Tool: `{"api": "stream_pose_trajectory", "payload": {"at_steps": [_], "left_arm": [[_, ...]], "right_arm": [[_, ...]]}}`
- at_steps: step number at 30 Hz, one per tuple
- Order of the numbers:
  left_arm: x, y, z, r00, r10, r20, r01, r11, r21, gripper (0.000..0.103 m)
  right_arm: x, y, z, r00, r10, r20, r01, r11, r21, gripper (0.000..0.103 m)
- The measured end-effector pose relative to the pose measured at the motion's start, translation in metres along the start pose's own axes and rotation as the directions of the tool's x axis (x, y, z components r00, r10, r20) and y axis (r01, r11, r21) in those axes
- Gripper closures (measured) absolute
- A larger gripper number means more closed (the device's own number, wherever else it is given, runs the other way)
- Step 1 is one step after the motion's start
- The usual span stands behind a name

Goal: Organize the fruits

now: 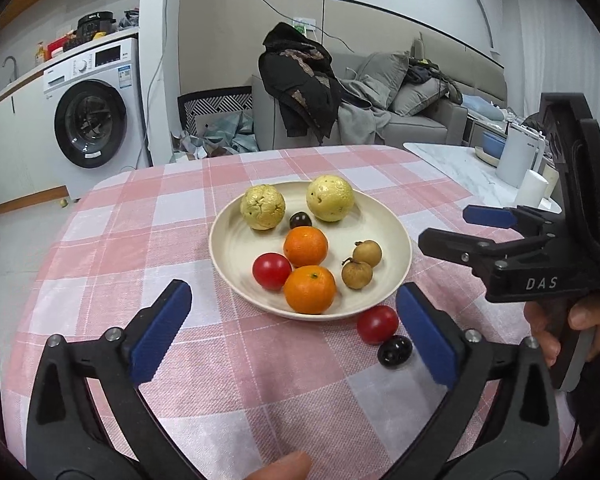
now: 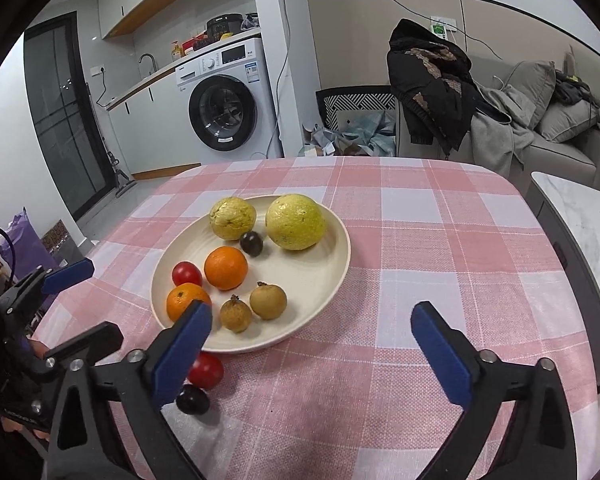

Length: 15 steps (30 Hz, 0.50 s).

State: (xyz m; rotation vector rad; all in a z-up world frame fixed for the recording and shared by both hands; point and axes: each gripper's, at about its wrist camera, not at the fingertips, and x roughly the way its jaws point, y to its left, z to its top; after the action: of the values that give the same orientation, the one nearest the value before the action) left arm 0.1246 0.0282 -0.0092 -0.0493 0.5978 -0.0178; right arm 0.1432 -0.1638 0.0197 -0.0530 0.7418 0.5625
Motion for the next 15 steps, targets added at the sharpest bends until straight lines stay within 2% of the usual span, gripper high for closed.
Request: {"api": "stream_pose_trajectory", "payload": {"at_steps": [15], "left_arm": [[-0.032,0.008,-0.023,0.999,0.047,0.019,-0.046,0.999,-0.019,0.001]], "right_arm": [[-0.005,0.022,-0.026,0.998,0.012,-0.066,-0.018,0.996,-0.088,0.000]]}}
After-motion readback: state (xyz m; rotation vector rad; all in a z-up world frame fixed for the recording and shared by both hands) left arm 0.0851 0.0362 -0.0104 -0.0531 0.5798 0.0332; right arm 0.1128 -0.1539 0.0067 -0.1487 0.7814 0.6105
